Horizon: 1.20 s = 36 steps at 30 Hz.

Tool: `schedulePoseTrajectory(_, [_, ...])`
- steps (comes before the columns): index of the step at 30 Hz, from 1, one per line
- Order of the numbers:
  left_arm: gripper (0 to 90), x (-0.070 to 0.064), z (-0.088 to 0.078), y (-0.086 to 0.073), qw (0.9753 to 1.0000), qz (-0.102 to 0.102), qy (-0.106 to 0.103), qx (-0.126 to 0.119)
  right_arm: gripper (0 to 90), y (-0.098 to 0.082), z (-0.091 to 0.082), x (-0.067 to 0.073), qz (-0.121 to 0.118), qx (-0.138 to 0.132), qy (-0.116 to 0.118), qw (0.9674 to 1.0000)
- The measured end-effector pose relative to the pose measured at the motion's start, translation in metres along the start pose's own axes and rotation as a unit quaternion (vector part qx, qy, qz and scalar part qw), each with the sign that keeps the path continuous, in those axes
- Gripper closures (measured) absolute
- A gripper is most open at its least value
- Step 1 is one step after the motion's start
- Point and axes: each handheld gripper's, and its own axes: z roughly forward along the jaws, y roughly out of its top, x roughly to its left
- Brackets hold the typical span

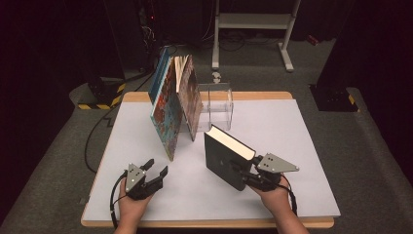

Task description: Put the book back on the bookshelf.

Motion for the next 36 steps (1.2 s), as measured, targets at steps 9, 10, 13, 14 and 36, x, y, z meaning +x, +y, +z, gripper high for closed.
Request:
schedulePoseTrajectory(9, [37.9,0.004,-0.004,0.003,1.0000,-0.002,0.003,-0.003,54.3,0.005,-0.001,-0.005,0.012,-0.007,-0.041,0.9991])
schedulePoseTrajectory(10, [37.9,0.004,-0.004,0.003,1.0000,-0.003,0.003,-0.004,54.3,0.005,-0.003,-0.007,0.013,-0.007,-0.049,0.9987])
schedulePoseTrajectory(13, [38.0,0.004,-0.004,0.003,1.0000,-0.001,0.003,-0.004,54.3,0.005,-0.008,-0.013,0.016,-0.010,-0.067,0.9976])
schedulePoseTrajectory(14, [38.0,0.005,-0.004,0.003,1.0000,-0.002,0.003,-0.004,54.3,0.005,-0.010,-0.015,0.013,-0.012,-0.075,0.9970])
schedulePoseTrajectory(36, [38.0,0.002,-0.001,0.001,1.0000,-0.003,-0.001,0.001,53.0,-0.009,-0.023,-0.028,0.036,-0.014,-0.139,0.9896])
